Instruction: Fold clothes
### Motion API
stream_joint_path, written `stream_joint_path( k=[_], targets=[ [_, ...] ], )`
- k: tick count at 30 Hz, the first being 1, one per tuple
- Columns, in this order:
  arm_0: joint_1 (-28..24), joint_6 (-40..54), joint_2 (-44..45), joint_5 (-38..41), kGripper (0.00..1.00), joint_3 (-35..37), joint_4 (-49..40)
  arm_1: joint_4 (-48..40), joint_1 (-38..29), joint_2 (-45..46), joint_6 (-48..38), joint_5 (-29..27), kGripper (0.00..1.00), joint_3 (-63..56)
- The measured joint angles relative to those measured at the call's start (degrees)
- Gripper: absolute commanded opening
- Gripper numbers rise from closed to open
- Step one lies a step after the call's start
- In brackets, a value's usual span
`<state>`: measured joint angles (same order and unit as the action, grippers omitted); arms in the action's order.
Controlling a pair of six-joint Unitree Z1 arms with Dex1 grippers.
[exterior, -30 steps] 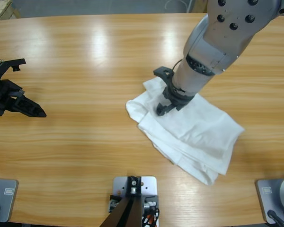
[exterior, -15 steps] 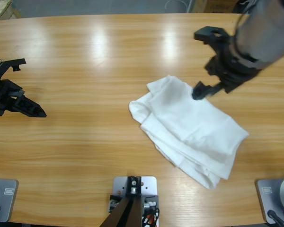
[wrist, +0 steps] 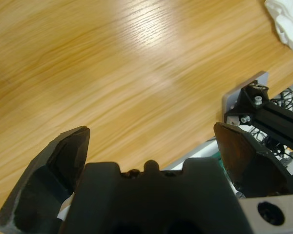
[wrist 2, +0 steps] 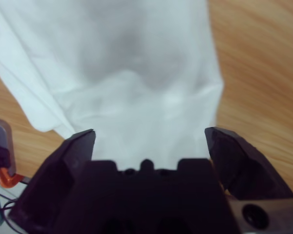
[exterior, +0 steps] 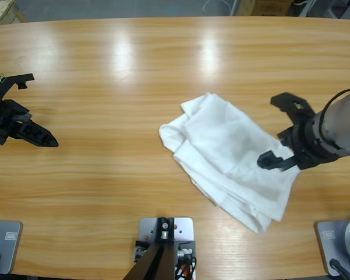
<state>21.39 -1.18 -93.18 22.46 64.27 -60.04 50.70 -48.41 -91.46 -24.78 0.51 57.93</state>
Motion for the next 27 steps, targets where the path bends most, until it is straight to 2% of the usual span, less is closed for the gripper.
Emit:
stream_joint_path(
  k=[6, 21, 24, 27],
  targets=[
    [0.0, 0.0, 0.0, 0.0, 1.000, 0.0, 0.0, -3.1, -5.2, -5.1, -4.2, 3.4, 0.917, -1.4],
    [0.0, 0.0, 0.0, 0.0, 0.991, 0.0, 0.0, -14.0, -7.0, -5.9, -9.8, 7.8, 0.913, -11.2],
    [0.0, 0.0, 0.1, 0.0, 0.993, 0.0, 0.0, -12.1, -7.2, -3.1, -10.1, 7.2, 0.913, -11.0],
    [2.3, -0.2, 2.2, -1.4, 1.000, 0.0, 0.1, -3.3, -7.3, 2.3, -9.9, 3.3, 0.918, -6.3]
  ],
)
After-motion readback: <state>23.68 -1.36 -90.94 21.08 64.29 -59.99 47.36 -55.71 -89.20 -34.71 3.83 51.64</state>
